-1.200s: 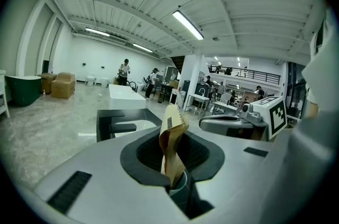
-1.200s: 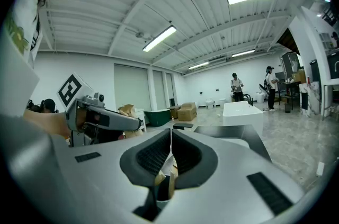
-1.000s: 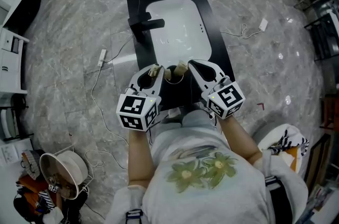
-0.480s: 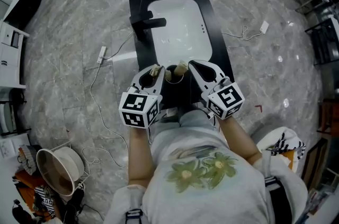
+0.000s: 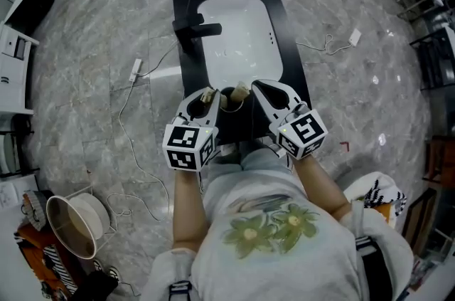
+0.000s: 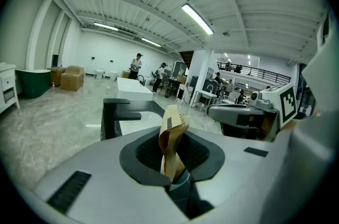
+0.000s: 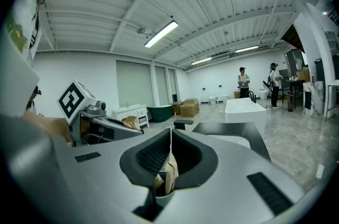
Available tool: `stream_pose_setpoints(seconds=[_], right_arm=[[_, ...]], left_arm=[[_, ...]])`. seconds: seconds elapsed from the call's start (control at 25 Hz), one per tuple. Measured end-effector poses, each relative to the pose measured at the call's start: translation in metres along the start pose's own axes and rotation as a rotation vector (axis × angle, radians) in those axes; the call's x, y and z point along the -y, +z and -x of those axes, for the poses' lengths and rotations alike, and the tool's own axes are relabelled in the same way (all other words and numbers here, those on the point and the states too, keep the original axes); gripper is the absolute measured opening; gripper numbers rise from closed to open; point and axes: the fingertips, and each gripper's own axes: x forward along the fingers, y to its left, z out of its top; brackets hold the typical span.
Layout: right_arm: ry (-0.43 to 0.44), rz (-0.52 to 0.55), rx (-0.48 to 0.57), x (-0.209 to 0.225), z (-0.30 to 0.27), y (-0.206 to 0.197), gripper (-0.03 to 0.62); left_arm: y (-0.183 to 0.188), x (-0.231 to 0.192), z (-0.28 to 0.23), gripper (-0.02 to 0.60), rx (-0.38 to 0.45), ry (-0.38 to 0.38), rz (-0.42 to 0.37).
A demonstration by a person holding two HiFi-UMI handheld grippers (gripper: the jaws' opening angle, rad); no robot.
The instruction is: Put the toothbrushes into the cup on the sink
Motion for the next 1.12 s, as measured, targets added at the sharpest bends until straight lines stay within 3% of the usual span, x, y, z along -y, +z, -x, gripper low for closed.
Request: stream_pose_setpoints(seconds=[0.52,1.12], right_arm=[[0.06,-0.008,-0.018,0.0,0.0,-0.002,0.044],[0.098,-0.03,-0.023,0.011,-0.001,-0.008,0.044]], left_arm=[[-0.009,-0.002,-0.006,0.06,-0.015,0.07,0.037],[-0.022,0.001,-0.023,0.06,-0.042,0.101,0.052]])
